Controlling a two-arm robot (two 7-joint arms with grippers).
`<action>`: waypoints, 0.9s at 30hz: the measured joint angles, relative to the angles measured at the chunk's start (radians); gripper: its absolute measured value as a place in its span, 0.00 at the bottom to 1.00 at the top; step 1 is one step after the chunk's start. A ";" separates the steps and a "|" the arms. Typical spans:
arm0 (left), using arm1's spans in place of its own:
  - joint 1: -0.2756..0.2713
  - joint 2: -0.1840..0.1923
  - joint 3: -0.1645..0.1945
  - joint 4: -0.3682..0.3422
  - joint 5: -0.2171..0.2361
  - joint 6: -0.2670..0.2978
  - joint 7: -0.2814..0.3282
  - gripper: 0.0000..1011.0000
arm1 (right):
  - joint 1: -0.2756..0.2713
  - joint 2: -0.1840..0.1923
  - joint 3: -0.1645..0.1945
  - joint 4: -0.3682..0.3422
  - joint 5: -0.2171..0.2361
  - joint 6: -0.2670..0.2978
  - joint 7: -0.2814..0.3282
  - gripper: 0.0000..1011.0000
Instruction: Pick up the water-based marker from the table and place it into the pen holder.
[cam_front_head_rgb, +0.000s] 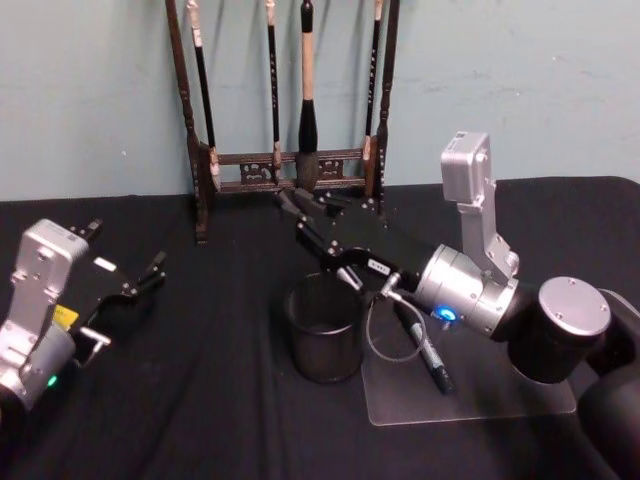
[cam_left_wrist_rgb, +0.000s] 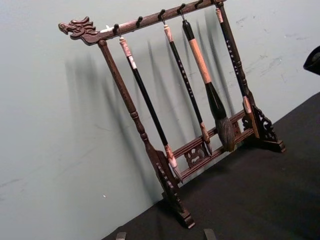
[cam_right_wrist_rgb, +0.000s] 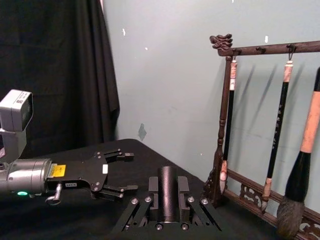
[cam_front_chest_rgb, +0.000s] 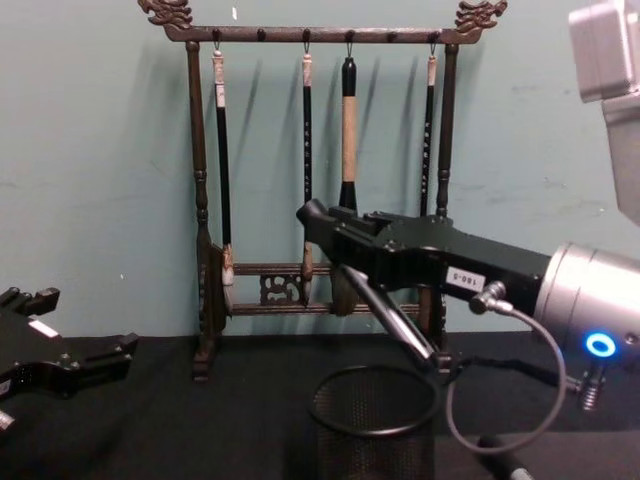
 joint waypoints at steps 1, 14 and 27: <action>0.000 0.000 0.000 0.000 0.000 0.000 0.000 0.99 | 0.001 0.000 -0.002 0.001 0.001 0.000 0.000 0.22; 0.000 0.000 0.000 0.000 0.000 0.000 0.000 0.99 | 0.013 -0.005 -0.033 0.028 0.009 -0.005 0.005 0.22; 0.000 0.000 0.000 0.000 0.000 0.000 0.000 0.99 | 0.015 -0.004 -0.042 0.034 0.007 0.000 -0.002 0.22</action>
